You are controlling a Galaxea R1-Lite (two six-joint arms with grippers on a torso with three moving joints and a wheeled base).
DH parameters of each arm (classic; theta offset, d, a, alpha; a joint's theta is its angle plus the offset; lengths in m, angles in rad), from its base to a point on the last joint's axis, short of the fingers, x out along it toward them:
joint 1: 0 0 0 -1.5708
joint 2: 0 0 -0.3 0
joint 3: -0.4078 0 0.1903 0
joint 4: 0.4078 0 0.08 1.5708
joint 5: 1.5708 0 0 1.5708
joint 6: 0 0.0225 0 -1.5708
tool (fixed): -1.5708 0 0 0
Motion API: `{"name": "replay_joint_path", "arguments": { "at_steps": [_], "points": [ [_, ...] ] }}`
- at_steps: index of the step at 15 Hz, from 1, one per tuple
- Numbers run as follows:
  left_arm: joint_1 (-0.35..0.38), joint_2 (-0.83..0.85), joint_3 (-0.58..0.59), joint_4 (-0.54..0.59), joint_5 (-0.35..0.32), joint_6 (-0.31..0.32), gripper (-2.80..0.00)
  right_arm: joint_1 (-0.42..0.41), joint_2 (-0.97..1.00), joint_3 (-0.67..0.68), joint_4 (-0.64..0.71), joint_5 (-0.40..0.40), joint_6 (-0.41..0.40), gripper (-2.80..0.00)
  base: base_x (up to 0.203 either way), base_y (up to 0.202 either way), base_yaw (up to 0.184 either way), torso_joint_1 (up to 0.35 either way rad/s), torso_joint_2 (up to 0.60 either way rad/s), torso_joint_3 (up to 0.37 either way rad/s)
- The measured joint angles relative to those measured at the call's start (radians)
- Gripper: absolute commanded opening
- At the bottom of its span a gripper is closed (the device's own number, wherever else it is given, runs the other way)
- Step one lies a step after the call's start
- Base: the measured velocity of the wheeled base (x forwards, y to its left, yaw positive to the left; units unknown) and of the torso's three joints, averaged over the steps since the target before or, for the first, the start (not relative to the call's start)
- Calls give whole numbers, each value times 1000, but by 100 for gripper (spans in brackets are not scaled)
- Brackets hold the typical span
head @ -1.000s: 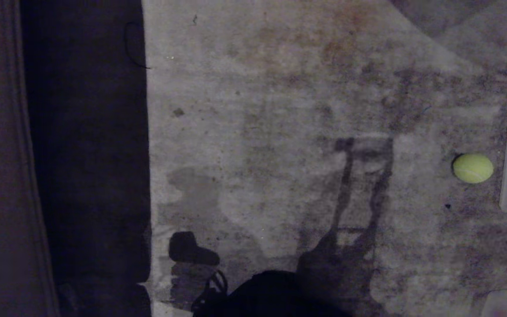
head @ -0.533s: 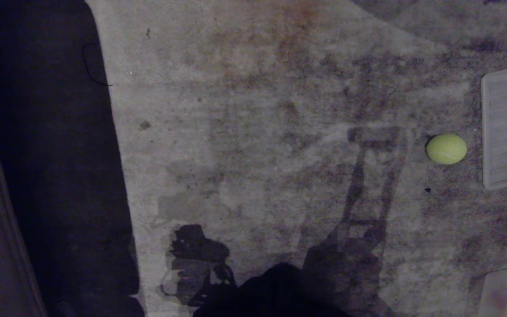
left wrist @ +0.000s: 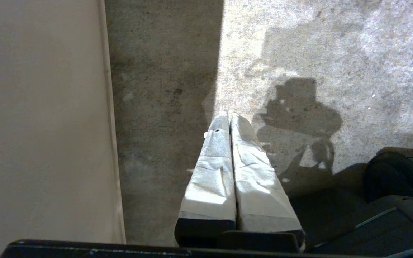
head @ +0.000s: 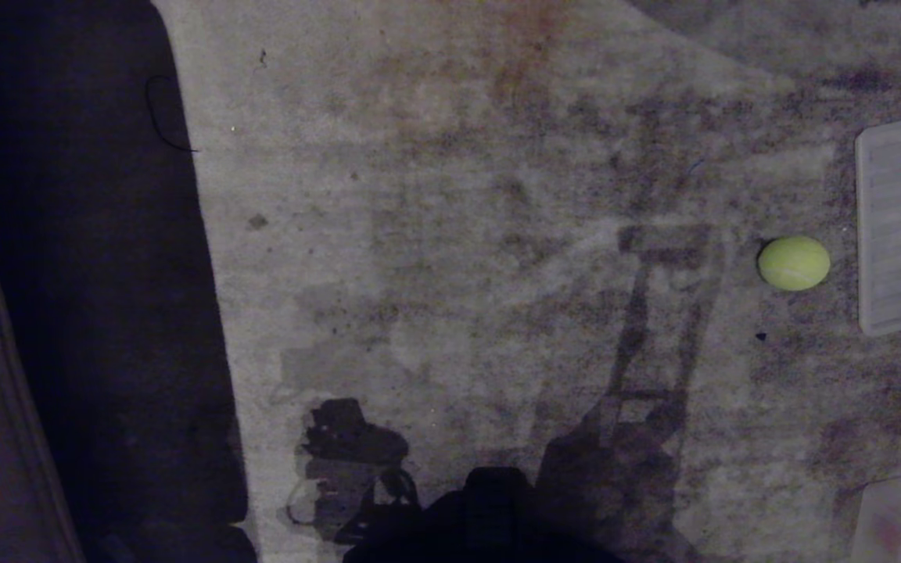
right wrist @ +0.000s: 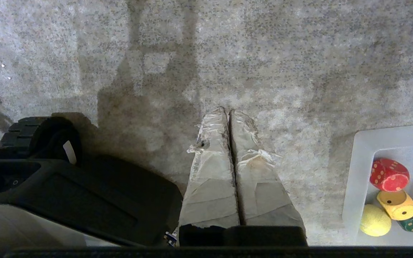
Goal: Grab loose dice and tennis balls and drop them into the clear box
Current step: Pick up the ball on the floor
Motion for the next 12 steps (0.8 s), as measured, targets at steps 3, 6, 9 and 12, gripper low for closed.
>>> {"name": "replay_joint_path", "arguments": {
  "at_steps": [3, 6, 9, 12],
  "points": [
    [0, 0, 0, 0, 0, 1, -280, 0, 0, 0, 0, 0, 1, -280, 0, 0, 0, 0, 0, 0],
    [0, 0, 0, 1, -1, 6, -280, 0, 0, 0, 0, 0, -1, -280, 0, 0, 0, 0, 0, 0],
    [0, 0, 0, 0, 2, -10, -280, 0, 0, -5, 5, -2, 3, -280, 0, 0, 0, 0, 0, 0],
    [0, 0, 0, 0, 2, -10, -280, -1, 52, -77, 44, -1, 4, -280, 0, 0, 0, 0, 0, 0]
  ]
}}
